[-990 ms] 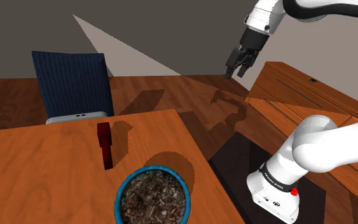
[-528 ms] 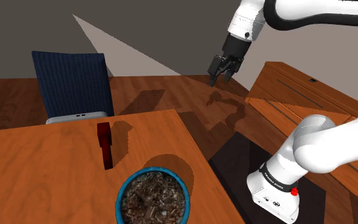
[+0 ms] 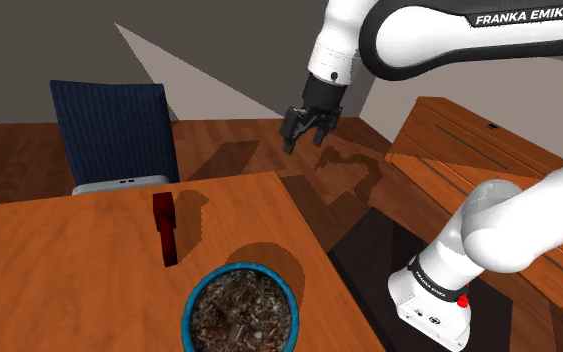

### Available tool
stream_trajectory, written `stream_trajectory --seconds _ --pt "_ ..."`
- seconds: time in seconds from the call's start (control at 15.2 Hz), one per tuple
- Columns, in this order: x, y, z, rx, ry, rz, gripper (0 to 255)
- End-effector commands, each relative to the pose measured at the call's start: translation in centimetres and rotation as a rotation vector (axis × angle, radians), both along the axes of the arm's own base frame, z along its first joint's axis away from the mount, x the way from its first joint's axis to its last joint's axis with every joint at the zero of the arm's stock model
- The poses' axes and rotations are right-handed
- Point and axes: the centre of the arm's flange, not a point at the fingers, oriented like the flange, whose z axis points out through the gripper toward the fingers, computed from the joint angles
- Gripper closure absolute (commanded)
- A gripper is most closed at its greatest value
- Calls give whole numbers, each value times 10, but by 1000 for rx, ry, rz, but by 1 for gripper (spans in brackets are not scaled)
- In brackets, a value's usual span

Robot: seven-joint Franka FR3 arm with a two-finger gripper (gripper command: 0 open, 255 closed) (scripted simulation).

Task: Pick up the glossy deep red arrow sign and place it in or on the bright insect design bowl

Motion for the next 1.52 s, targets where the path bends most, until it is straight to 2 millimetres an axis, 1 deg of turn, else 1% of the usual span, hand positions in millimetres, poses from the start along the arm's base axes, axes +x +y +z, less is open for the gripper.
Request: stream_trajectory --seconds 0.0,0.73,1.45 --pt "10 23 -9 -6 -2 -3 0" --pt "66 148 -70 -43 -10 -15 0" --pt "124 270 -134 -81 -18 -27 0"
